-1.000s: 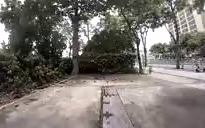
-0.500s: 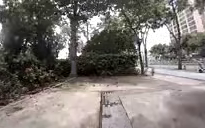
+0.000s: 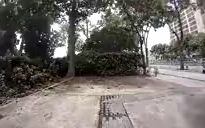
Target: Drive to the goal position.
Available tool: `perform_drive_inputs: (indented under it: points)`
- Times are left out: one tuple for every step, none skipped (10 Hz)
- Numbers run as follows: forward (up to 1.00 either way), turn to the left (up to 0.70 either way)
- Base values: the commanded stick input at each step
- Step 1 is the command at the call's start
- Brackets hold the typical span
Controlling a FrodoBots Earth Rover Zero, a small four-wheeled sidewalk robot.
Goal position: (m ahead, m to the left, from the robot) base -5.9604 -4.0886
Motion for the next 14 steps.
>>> perform_drive_inputs:
  points:
    - [0.00,-0.70]
    - [0.00,-0.70]
    - [0.00,-0.70]
    - [0.00,-0.70]
    - [0.00,-0.70]
    - [0.00,-0.70]
    - [0.00,-0.70]
    - [0.00,-0.70]
    - [0.00,-0.70]
    - [0.00,-0.70]
    - [0.00,-0.70]
    - [0.00,-0.70]
    - [0.00,-0.70]
    - [0.00,-0.70]
